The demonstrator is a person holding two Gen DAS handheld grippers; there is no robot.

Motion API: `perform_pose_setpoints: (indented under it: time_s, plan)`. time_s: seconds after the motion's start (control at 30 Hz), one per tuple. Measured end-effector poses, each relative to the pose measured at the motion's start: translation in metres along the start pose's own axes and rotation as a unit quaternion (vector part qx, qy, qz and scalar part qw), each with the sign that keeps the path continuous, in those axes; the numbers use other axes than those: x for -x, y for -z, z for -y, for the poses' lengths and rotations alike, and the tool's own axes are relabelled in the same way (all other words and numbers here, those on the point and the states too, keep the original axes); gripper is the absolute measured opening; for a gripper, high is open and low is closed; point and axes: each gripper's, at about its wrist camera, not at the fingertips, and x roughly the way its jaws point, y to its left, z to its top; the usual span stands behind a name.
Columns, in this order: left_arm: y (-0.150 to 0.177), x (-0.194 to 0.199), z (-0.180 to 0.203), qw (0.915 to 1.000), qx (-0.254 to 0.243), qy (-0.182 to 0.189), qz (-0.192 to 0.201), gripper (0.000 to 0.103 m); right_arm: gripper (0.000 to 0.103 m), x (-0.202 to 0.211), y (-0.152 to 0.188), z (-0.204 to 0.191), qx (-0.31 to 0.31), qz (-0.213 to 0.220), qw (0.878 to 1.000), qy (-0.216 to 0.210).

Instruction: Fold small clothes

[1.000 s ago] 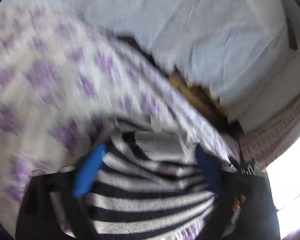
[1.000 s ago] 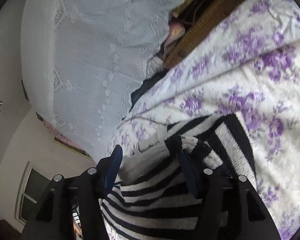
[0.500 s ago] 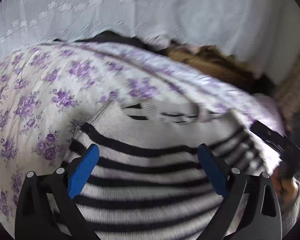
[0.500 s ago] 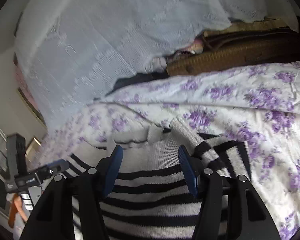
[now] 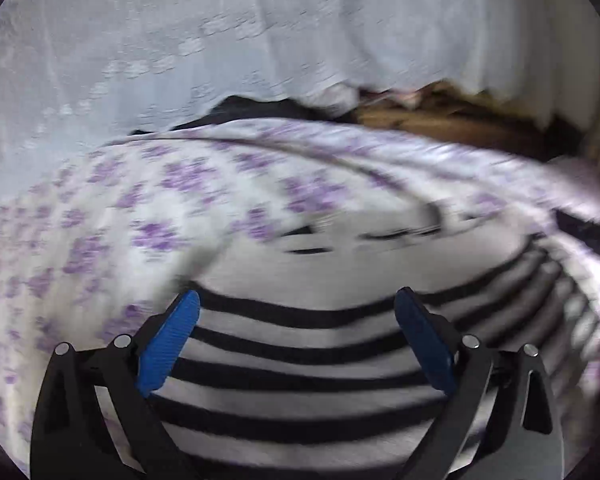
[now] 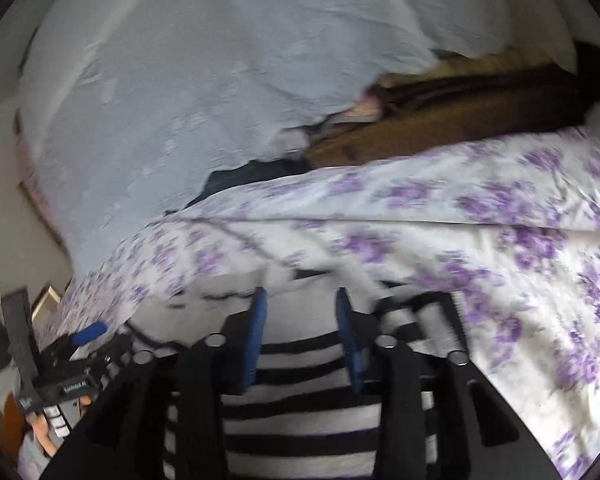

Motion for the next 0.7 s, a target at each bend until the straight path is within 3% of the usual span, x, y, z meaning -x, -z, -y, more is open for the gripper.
perform_pose_setpoints:
  time_s: [0.07,0.17,0.3,0.37,0.5,0.53,0.57,0.63,0.7]
  plan:
    - [0.005,-0.009,0.012,0.9995,-0.009,0.015,-0.028,0.098,0.047,-0.012,0.009,-0.023,0.044,-0.033,0.998,0.002]
    - [0.024,-0.054,0.023,0.9949,-0.029,-0.016,-0.095,0.099,0.061,-0.058,0.043,-0.035,0.105,-0.11,0.987,0.053]
    - [0.024,-0.041,0.023,0.9966,-0.017,-0.021,-0.078,0.099,0.062,-0.05,0.043,-0.039,0.116,-0.093,0.987,0.064]
    - [0.024,-0.026,0.02,0.9981,-0.006,-0.019,-0.058,0.098,0.061,-0.032,0.042,-0.044,0.114,-0.063,0.988,0.079]
    - [0.027,0.014,0.017,0.9972,0.027,0.063,-0.029,0.098,0.067,0.02,0.05,-0.058,0.112,-0.017,0.992,0.051]
    - [0.032,0.018,0.024,0.9973,0.017,0.061,-0.036,0.098,0.069,0.022,0.054,-0.058,0.111,-0.024,0.992,0.053]
    - [0.036,0.016,0.029,0.9975,0.006,0.053,-0.047,0.098,0.073,0.013,0.062,-0.056,0.111,-0.059,0.99,0.062]
    - [0.055,-0.007,0.042,0.9952,-0.027,0.017,-0.092,0.099,0.076,-0.004,0.083,-0.05,0.104,-0.096,0.987,0.07]
    - [0.059,-0.007,0.048,0.9962,-0.036,0.002,-0.08,0.099,0.076,-0.003,0.074,-0.05,0.098,-0.094,0.988,0.068]
